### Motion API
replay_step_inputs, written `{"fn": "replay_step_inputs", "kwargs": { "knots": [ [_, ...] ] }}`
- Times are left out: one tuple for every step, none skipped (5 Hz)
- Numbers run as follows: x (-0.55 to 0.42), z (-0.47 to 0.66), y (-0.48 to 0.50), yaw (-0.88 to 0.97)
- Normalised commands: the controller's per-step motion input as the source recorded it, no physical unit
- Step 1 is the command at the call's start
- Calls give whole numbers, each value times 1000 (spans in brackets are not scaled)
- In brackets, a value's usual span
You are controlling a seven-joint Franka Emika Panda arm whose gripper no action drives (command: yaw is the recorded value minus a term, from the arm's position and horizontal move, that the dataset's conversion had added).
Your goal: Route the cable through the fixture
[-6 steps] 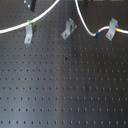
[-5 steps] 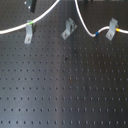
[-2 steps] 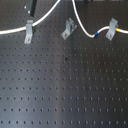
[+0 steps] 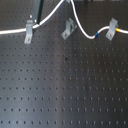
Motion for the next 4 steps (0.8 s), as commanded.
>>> {"fn": "replay_step_inputs", "kwargs": {
  "knots": [
    [-60,418,54,0],
    [-155,307,124,137],
    [-155,294,132,120],
    [-91,315,87,34]
  ]
}}
